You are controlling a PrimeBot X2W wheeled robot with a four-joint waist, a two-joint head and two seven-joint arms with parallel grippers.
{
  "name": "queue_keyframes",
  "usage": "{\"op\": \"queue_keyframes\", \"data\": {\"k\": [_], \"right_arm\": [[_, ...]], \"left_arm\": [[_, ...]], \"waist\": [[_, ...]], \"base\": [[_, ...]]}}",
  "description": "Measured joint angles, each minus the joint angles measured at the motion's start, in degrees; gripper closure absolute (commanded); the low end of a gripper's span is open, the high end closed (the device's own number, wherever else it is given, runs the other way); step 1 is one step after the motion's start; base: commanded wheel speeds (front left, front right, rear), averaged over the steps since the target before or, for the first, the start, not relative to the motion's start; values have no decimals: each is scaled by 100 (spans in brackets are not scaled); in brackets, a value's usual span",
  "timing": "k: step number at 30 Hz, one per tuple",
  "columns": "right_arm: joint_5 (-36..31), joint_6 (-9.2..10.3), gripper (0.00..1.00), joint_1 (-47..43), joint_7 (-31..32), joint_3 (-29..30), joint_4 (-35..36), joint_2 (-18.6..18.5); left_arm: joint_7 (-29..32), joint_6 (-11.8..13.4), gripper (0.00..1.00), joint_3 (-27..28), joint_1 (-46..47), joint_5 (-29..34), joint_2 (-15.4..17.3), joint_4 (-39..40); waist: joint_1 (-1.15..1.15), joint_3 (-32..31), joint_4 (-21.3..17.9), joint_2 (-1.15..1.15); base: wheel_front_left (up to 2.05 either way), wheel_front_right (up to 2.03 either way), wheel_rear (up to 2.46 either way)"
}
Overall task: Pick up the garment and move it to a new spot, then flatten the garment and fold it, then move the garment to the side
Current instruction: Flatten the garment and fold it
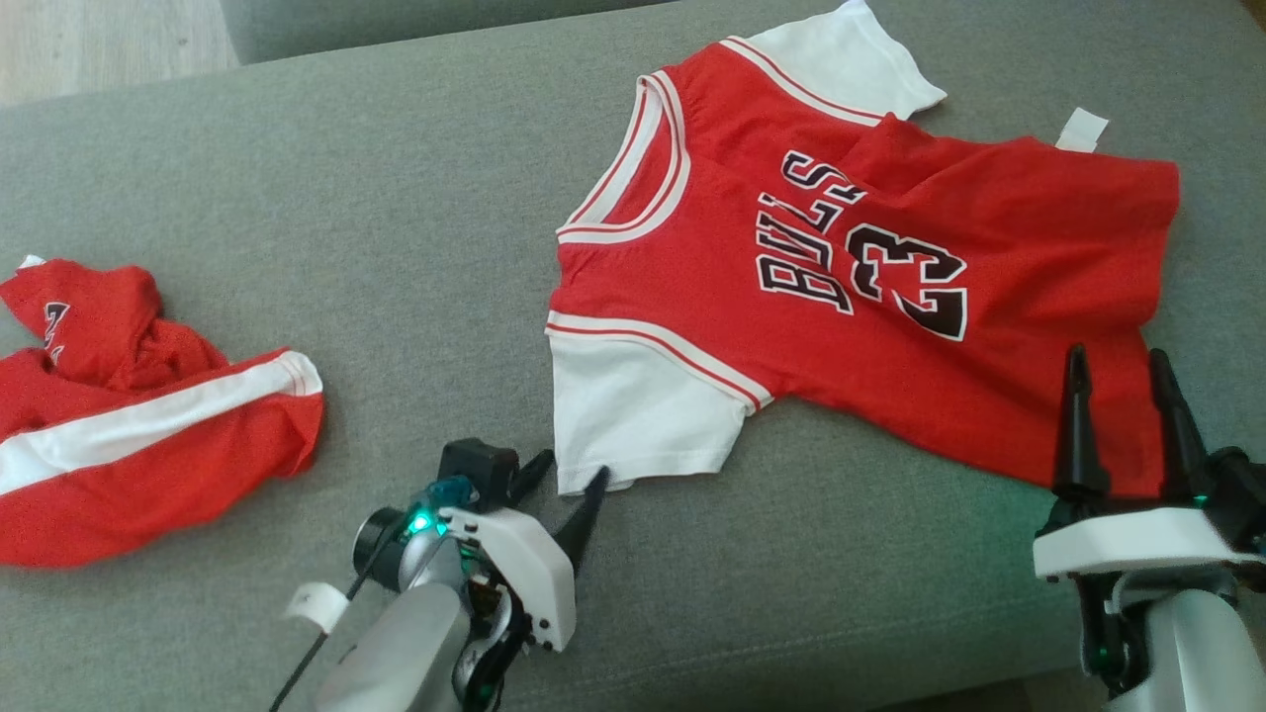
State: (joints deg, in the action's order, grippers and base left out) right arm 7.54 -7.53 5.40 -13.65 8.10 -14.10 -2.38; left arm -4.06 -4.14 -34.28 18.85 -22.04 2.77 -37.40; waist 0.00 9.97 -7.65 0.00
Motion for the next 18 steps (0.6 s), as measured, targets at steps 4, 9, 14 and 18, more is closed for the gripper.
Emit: {"op": "queue_keyframes", "data": {"k": [4, 9, 14, 18], "right_arm": [[-8, 0, 0, 4, -1, 56, -24, 0], [-59, 0, 0, 5, -2, 185, -104, 0], [-98, 0, 0, 3, 0, 342, -197, 0], [-78, 0, 0, -24, 60, 410, -303, 1]], "left_arm": [[-20, -92, 100, -34, 32, -36, 3, -85], [-353, -89, 100, -7, 23, -236, -2, -73], [-825, 144, 100, 253, 30, -300, -4, 132], [-972, 238, 100, 508, 27, -339, 16, 381]], "waist": [[0, -7, 10, 0], [0, -25, 45, 0], [0, -51, 91, 0], [0, -78, 103, 0]], "base": [[0, 0, 0], [0, 0, 0], [0, 0, 0], [0, 0, 0]]}}
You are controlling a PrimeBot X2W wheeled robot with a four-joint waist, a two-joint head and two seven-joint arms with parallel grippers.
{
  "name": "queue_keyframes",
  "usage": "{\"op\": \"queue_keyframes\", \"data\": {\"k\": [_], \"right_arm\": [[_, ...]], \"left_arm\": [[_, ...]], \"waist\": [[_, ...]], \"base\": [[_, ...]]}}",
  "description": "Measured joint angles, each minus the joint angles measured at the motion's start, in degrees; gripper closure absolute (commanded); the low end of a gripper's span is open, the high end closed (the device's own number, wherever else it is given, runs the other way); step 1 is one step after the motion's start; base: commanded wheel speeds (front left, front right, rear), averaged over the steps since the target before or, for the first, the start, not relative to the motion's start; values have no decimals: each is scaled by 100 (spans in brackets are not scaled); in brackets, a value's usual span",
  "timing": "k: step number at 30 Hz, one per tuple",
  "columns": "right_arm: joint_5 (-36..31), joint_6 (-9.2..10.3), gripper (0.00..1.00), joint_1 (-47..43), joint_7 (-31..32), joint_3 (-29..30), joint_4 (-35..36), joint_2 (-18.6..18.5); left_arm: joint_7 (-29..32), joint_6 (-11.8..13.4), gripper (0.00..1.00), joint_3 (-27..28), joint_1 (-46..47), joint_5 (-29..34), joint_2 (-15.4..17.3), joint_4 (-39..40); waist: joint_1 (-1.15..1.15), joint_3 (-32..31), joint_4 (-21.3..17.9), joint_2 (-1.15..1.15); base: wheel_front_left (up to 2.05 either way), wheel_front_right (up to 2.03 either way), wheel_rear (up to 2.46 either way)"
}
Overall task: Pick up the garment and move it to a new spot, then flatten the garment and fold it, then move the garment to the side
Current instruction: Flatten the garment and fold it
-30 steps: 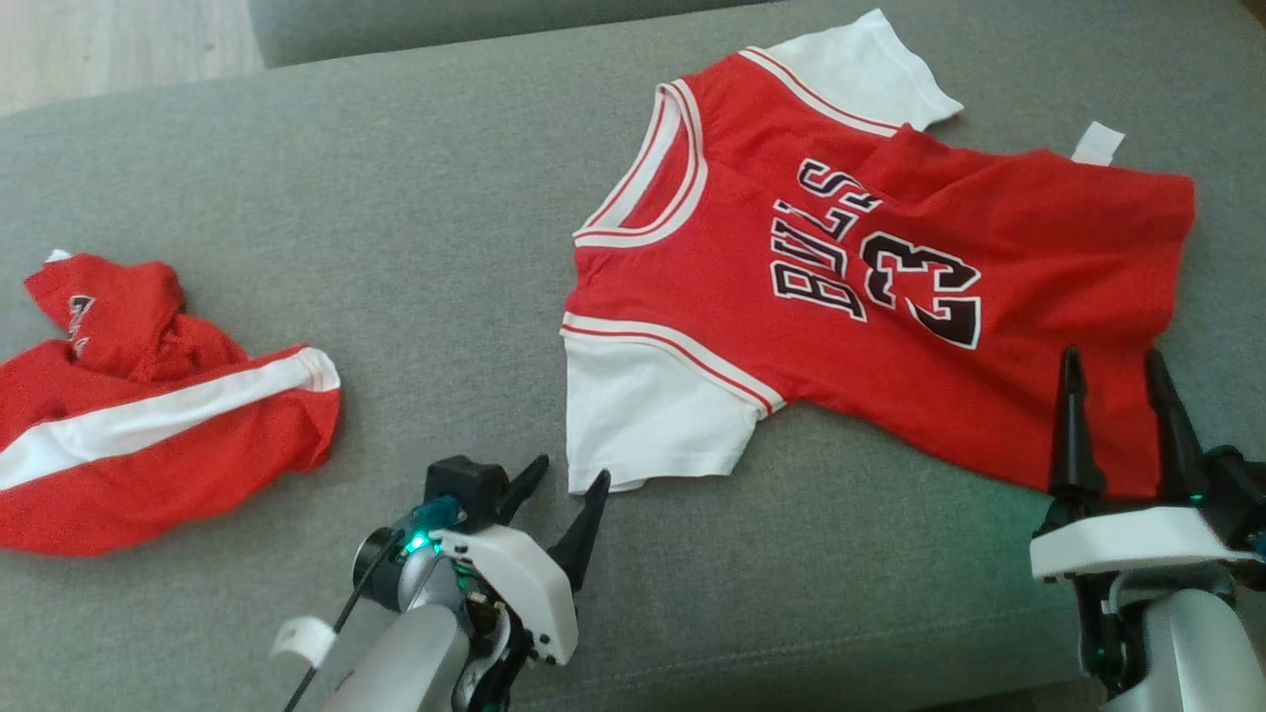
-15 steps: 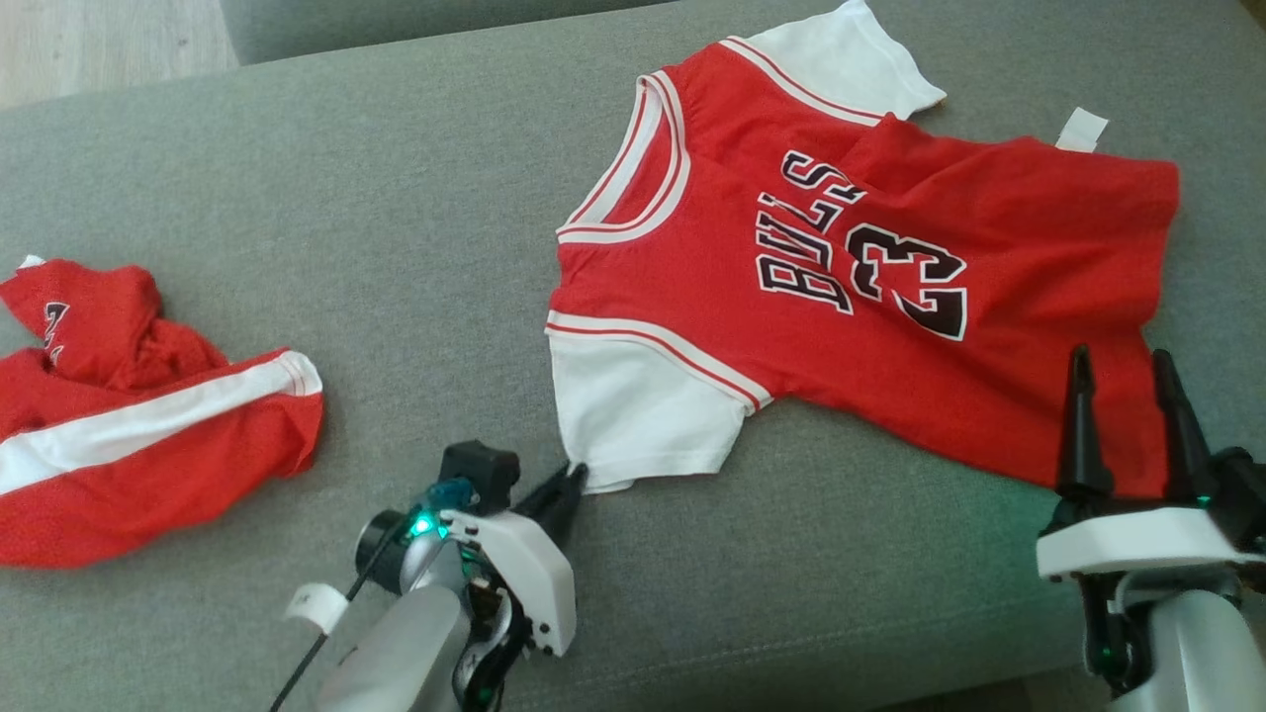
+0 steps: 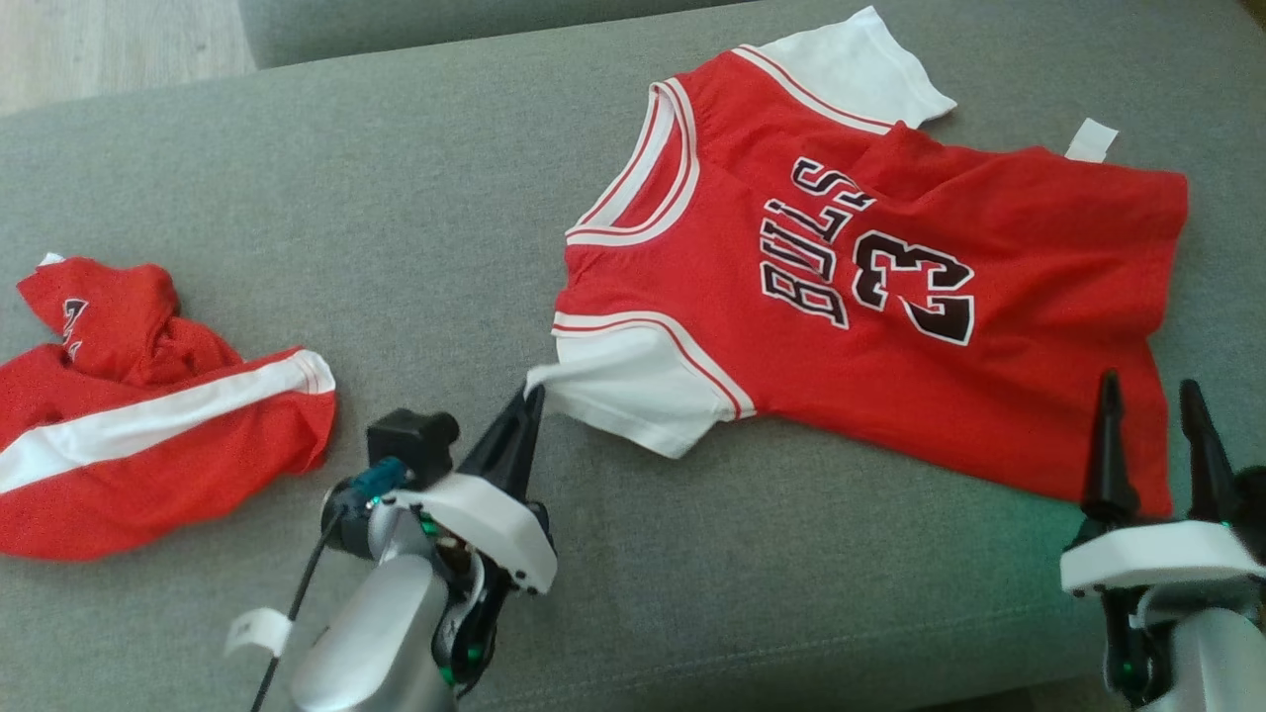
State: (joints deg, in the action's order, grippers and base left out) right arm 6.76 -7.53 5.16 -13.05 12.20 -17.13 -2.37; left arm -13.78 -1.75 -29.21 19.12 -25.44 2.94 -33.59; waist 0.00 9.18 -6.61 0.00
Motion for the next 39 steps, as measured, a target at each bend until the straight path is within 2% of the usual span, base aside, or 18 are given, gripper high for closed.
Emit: {"op": "queue_keyframes", "data": {"k": [10, 20, 39], "right_arm": [[503, 0, 0, -372, 310, 94, -611, 1], [692, 0, 0, -265, 508, 305, -1376, 2], [626, 0, 0, 748, 40, 651, -2740, -14]], "left_arm": [[-51, 77, 100, 424, -65, 174, 8, 760], [-51, 18, 100, 510, -330, 298, -11, 801], [-51, -55, 100, 572, -321, 424, -29, 849]], "waist": [[0, 11, -56, 0], [0, 39, -51, 0], [0, 316, 103, 0]], "base": [[0, 0, 0], [0, 0, 0], [0, 0, 0]]}}
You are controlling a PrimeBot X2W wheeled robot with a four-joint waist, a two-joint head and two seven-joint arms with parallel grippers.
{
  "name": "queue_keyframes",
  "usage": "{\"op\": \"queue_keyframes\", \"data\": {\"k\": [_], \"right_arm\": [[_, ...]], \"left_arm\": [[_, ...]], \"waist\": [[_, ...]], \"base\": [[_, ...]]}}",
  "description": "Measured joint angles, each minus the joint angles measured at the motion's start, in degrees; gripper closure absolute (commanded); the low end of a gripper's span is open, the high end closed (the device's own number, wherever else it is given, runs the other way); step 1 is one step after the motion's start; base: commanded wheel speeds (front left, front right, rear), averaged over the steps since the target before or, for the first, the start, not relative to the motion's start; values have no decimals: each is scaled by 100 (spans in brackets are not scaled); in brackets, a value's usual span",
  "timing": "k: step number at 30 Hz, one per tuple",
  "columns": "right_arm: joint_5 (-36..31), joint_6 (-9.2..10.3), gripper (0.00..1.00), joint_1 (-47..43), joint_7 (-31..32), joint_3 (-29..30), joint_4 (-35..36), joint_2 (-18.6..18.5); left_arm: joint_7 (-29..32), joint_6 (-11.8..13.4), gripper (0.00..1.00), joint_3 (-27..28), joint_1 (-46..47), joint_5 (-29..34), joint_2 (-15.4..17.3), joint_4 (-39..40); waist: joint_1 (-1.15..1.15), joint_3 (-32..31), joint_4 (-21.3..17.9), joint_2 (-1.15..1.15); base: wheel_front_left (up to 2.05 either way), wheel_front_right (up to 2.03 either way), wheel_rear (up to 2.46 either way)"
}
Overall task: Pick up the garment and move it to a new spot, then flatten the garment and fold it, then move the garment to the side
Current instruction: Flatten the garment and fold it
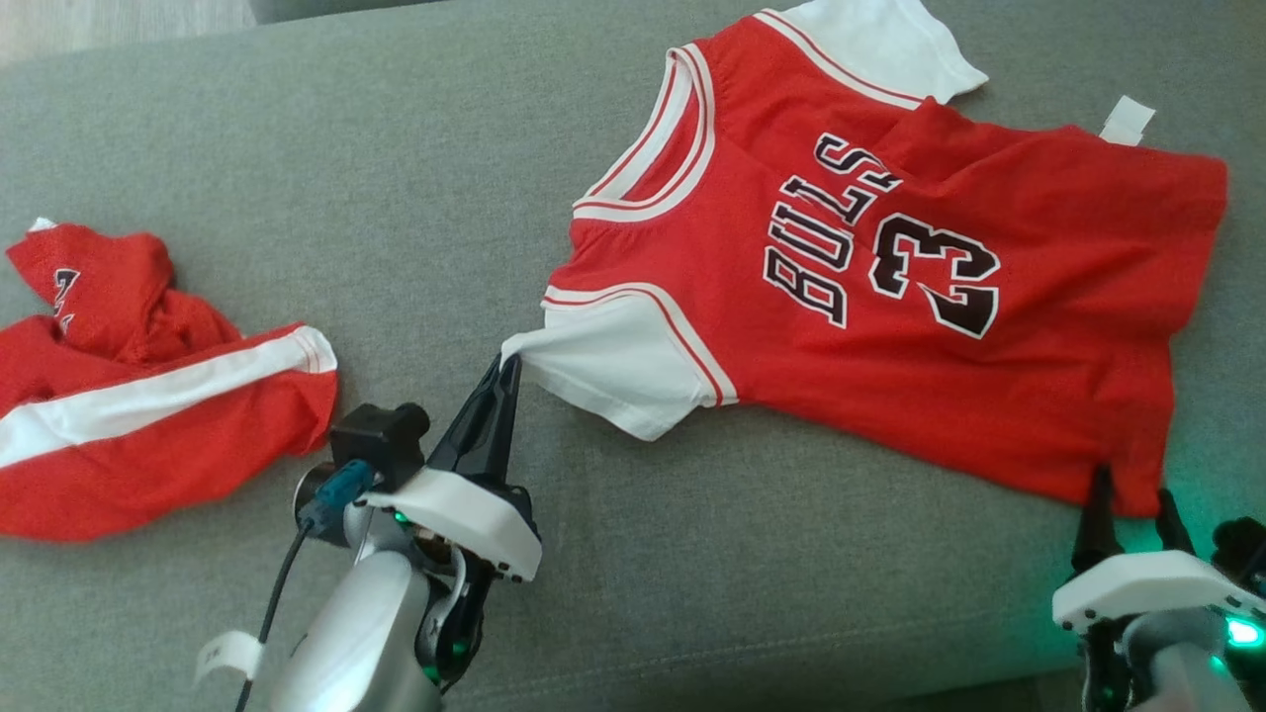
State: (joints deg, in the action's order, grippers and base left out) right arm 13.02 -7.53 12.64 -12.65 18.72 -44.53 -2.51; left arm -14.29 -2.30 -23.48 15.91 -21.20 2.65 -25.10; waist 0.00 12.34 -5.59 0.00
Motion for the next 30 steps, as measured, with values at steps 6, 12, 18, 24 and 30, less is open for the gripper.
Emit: {"op": "queue_keyframes", "data": {"k": [6, 12, 18, 24, 30], "right_arm": [[1, 0, 100, 218, -124, 7, -297, -27], [-1, 0, 100, 327, -172, -123, -409, -31], [-107, 0, 100, 314, -167, -730, 282, -5], [-109, 0, 100, 305, 97, -1370, 1844, -5], [-91, 0, 100, 311, 595, -1718, 3483, -8]], "left_arm": [[0, -25, 100, 1, 47, 37, 0, 14], [0, -25, 100, 21, 79, 35, -4, 46], [-1, -24, 100, 308, -12, -335, -19, 358], [0, -73, 100, 724, -173, -1254, -22, 1068], [1, -58, 100, 1073, -169, -1829, -29, 1946]], "waist": [[0, 48, 27, 0], [0, -54, 30, 0], [0, -291, 29, 0], [0, -597, 59, 0], [0, -997, 89, 0]], "base": [[0, 0, 0], [0, 0, 0], [0, 0, 0], [0, 0, 0], [0, 0, 0]]}}
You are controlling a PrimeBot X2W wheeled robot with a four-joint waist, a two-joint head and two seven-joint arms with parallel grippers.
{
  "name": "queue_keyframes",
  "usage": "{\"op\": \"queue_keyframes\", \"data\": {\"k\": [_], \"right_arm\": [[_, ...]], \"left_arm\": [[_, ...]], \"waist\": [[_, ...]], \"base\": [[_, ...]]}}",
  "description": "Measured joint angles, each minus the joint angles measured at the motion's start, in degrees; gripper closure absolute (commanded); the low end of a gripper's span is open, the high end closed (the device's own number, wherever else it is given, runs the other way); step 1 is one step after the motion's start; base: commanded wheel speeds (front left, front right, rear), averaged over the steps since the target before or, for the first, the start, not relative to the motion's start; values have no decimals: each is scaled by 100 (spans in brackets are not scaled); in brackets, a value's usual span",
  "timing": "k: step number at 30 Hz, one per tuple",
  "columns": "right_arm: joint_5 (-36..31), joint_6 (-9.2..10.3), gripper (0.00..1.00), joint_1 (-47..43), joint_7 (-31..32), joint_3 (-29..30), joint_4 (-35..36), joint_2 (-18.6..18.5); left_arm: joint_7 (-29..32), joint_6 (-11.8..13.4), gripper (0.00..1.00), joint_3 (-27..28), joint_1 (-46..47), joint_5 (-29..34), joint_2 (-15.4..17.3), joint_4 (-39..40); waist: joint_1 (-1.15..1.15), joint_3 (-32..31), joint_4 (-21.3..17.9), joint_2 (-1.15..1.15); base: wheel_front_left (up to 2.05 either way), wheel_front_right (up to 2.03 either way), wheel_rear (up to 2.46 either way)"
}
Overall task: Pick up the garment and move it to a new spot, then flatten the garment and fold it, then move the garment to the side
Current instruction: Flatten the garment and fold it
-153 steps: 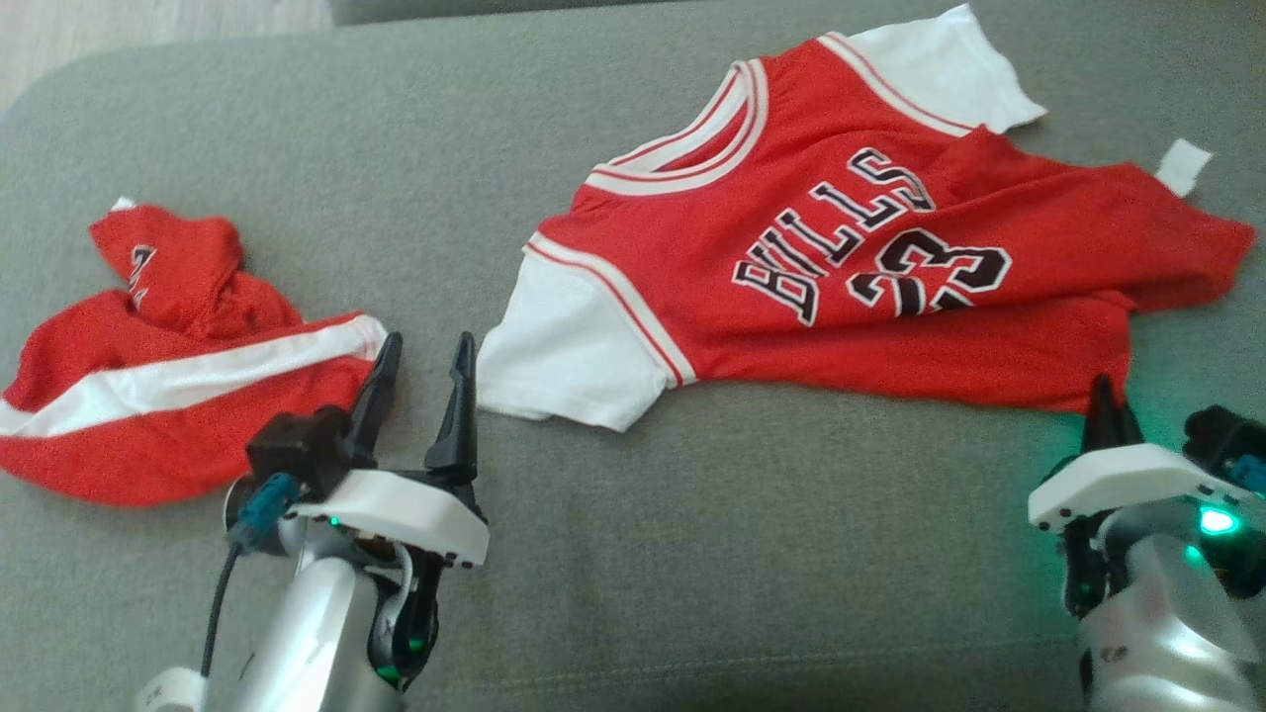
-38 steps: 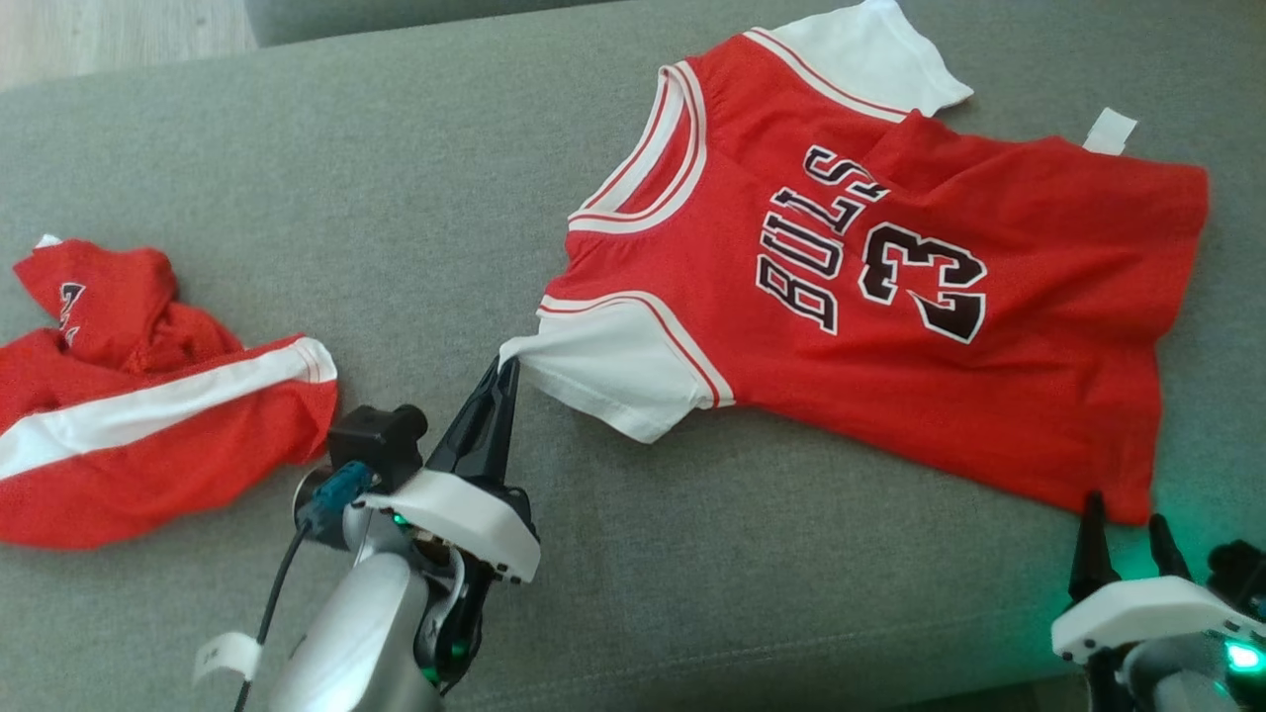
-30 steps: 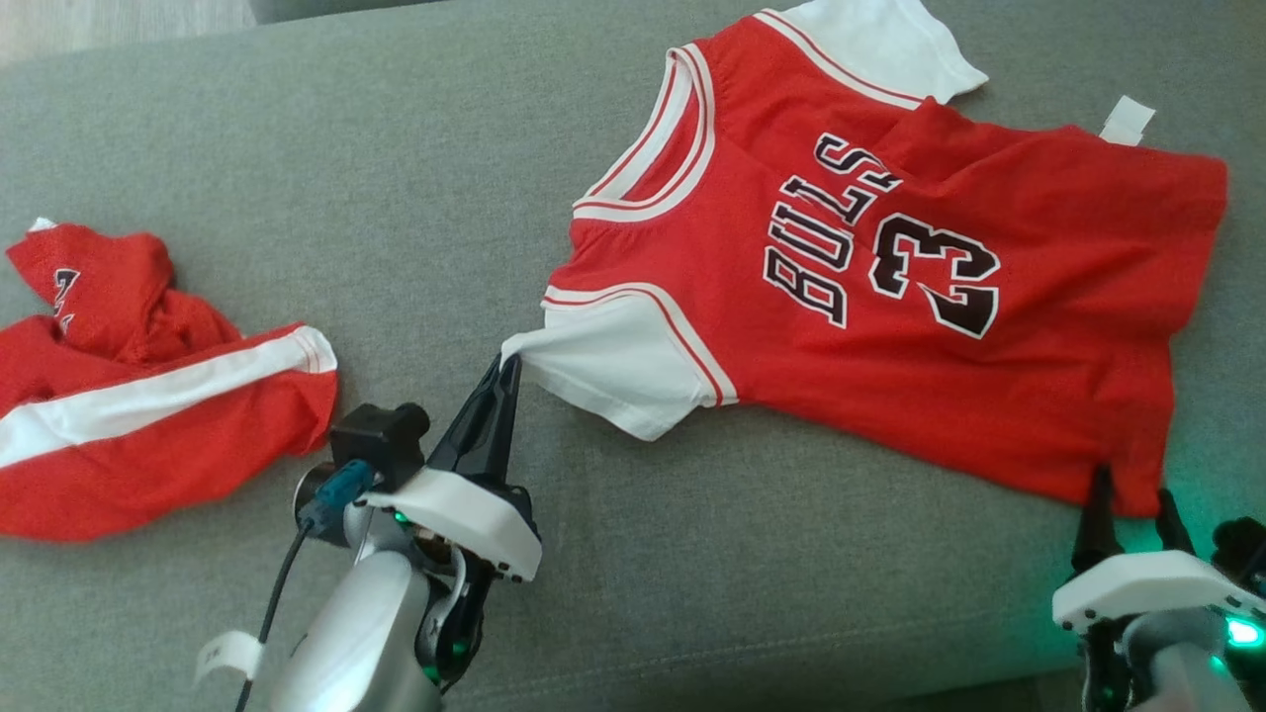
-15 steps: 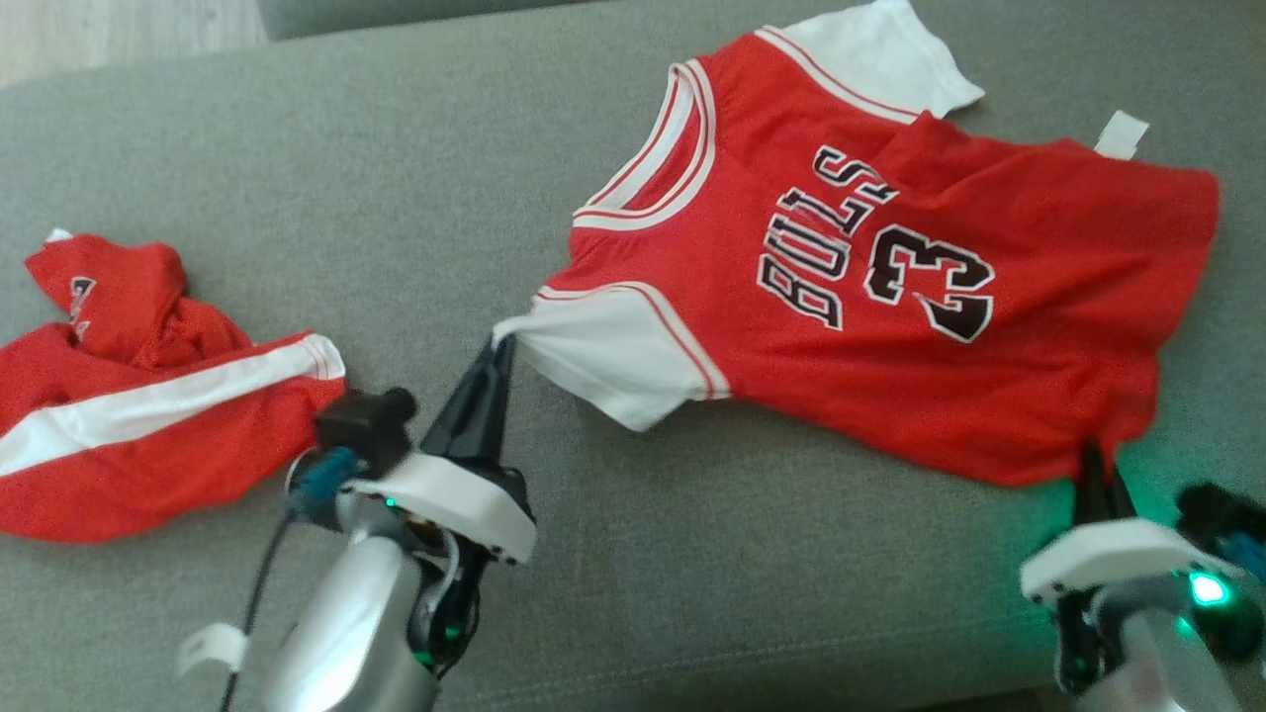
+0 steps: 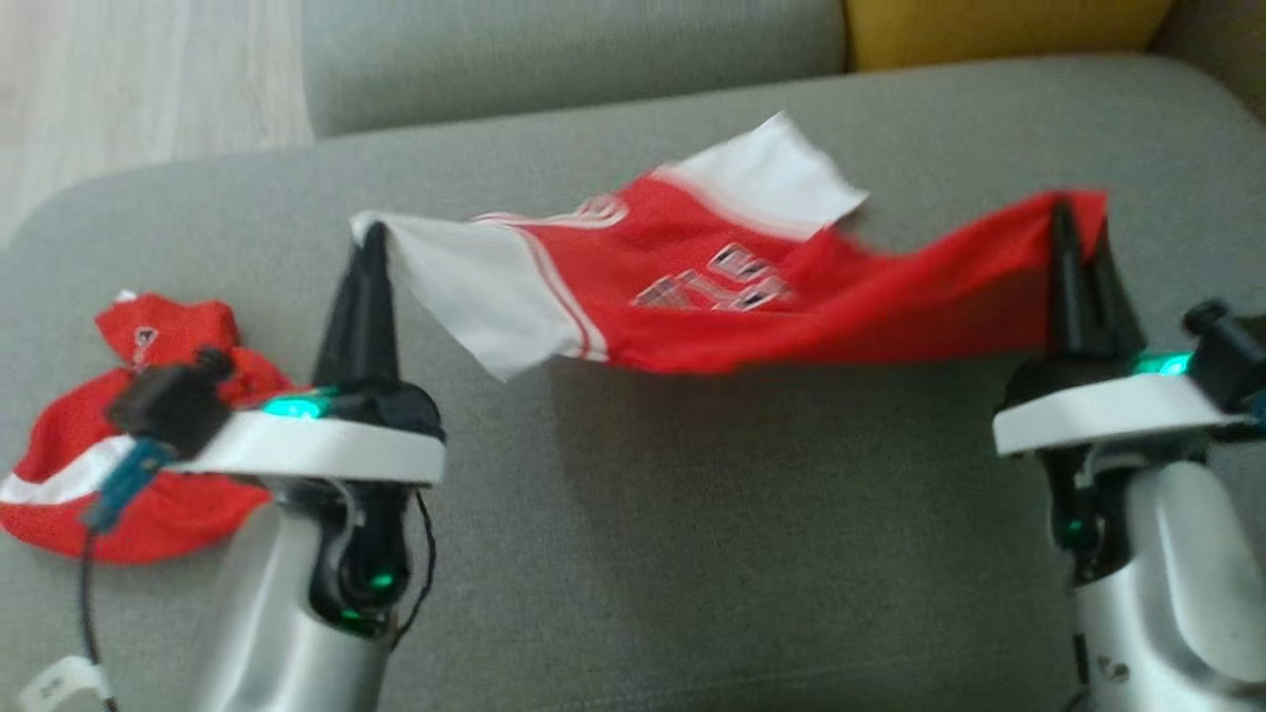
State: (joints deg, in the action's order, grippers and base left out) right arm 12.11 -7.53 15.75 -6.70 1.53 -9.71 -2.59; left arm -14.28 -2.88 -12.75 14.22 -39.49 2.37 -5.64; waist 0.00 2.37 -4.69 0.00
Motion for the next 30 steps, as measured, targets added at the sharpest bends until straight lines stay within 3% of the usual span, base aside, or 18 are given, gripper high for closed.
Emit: {"op": "queue_keyframes", "data": {"k": [8, 18, 24, 28, 30], "right_arm": [[-1, 0, 100, 146, 531, -112, 1272, -4], [264, 0, 100, 420, 1256, 241, 2496, -8], [263, 0, 100, 921, 1766, 470, 2230, -9], [565, 0, 100, 1812, 1975, 809, 1460, -13], [565, 0, 100, 2430, 2022, 967, 875, -22]], "left_arm": [[489, 212, 100, 221, 74, -481, 13, 1433], [1080, 956, 100, 277, 782, -1166, 2, 3194], [1482, 1183, 100, 415, 1605, -1127, 120, 2765], [1813, 1236, 100, 457, 2404, -1268, 162, 1766], [1915, 1138, 100, 443, 2928, -1234, 321, 1136]], "waist": [[0, -412, 34, 0], [0, -512, 29, 0], [0, -277, 24, 0], [0, 57, 35, 0], [0, 292, 44, 0]], "base": [[0, 0, 0], [0, 0, 0], [0, 0, 0], [0, 0, 0], [0, 0, 0]]}}
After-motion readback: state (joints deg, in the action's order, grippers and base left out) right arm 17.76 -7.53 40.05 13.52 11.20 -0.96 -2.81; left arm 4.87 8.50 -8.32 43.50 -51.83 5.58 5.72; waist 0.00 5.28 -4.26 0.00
